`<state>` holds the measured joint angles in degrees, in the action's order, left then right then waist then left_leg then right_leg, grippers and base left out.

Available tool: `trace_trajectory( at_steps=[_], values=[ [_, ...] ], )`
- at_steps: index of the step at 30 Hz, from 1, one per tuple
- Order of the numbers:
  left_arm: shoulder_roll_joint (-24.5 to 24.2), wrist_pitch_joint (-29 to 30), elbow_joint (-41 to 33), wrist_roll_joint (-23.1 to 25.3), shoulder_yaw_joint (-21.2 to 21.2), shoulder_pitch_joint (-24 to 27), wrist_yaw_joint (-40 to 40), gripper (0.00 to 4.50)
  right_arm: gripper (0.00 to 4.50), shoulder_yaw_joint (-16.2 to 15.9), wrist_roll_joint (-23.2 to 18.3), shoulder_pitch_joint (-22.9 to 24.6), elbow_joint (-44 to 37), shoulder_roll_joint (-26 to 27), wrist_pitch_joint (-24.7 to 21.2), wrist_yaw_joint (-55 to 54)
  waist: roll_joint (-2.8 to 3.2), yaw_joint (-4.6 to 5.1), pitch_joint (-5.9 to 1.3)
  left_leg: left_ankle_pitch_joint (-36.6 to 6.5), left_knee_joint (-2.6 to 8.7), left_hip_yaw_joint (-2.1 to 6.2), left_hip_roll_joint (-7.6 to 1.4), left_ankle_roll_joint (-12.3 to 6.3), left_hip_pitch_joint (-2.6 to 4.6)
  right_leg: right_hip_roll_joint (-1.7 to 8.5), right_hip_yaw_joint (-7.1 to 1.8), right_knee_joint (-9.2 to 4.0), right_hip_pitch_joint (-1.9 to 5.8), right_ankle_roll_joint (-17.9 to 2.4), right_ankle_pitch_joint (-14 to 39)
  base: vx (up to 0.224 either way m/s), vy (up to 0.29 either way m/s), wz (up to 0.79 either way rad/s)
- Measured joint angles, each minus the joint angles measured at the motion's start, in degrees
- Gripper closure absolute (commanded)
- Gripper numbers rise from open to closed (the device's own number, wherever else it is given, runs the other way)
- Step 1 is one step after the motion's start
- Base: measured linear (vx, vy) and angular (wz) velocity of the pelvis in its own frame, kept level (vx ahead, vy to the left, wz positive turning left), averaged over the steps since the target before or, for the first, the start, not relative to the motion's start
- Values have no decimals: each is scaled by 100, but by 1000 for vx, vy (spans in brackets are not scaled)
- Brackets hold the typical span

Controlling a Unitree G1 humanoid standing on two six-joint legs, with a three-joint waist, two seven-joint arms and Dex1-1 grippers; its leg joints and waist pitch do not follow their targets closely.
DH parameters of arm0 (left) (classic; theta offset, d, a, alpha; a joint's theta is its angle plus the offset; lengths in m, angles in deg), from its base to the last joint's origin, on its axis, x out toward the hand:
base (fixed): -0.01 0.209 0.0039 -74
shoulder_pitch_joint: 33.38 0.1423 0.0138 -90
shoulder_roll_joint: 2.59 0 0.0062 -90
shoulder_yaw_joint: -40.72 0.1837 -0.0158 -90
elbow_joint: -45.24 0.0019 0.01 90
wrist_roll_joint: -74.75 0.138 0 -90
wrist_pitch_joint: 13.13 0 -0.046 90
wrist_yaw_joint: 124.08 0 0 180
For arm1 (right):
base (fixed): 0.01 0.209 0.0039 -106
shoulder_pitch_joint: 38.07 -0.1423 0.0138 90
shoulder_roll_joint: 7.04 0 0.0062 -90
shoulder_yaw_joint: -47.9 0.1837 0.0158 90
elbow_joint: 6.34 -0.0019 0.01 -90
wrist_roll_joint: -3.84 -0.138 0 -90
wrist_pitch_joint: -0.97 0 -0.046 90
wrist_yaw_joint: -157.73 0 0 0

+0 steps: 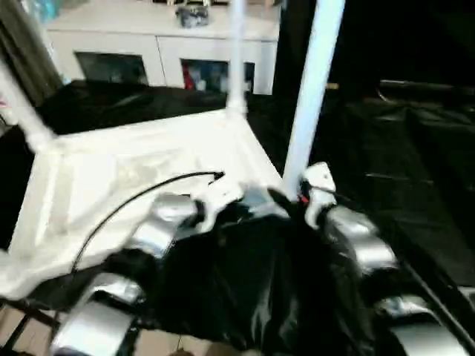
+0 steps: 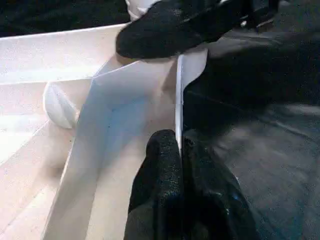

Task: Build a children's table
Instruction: Rotate leg to tighten

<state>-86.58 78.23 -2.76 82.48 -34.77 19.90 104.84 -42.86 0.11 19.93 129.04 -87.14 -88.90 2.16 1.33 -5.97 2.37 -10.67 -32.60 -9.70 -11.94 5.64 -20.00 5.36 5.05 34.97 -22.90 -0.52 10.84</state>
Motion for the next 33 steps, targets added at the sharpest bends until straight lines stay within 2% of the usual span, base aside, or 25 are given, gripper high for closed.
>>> trace_trajectory(
  at_steps=[4,5,6,7,11,14,25,31,33],
  values=[
    [115,20,51,83,3,-50,-175,450,175,48,119,-28,105,122,167,-459,-3,-25,-6,0,1,0,2,0,-2,0,-3,-1,1,1,-1,0,0,0],
    [123,16,52,95,2,-53,-178,450,140,72,118,-26,134,133,252,-469,-1,-31,-8,0,1,-1,2,0,-3,1,-6,-1,0,1,-1,0,0,0],
    [128,5,55,99,3,-55,-178,450,140,91,117,-22,166,138,317,-467,-1,-36,-8,0,1,-2,3,0,-4,1,-7,-1,1,0,-1,0,0,0],
    [132,3,55,102,3,-57,-178,450,106,95,117,-21,197,139,357,-467,-1,-39,-8,0,1,-2,3,0,-4,1,-8,-1,1,0,-1,0,0,0],
    [116,-7,51,91,-3,-57,-81,450,72,147,56,14,167,87,411,-96,15,-35,-14,0,1,-3,4,-1,-7,1,-12,-2,-2,-1,-1,0,0,0],
    [-7,-32,16,-18,-3,-46,232,450,49,20,35,119,26,-121,473,506,19,-27,-13,0,6,-3,2,-1,-9,-2,-11,-2,-6,-21,-13,0,0,0],
    [-648,-55,-524,-418,26,260,1768,450,49,-548,-169,434,-499,-914,699,3180,22,-57,-11,-2,-2,-8,-1,-13,-37,-4,-8,-9,-20,-18,8,0,0,0],
    [-821,-47,-574,-559,61,311,2315,450,49,-743,-309,561,-797,-1184,619,4116,22,-78,-11,-1,-5,-8,-3,-14,-37,-4,-6,-5,-19,-18,8,0,0,0],
    [-876,-45,-579,-585,92,311,2487,450,81,-824,-335,633,-968,-1285,527,4357,21,-88,-10,-2,-6,-8,-4,-10,-36,-4,-6,-4,-17,-18,8,0,0,0]
  ],
)
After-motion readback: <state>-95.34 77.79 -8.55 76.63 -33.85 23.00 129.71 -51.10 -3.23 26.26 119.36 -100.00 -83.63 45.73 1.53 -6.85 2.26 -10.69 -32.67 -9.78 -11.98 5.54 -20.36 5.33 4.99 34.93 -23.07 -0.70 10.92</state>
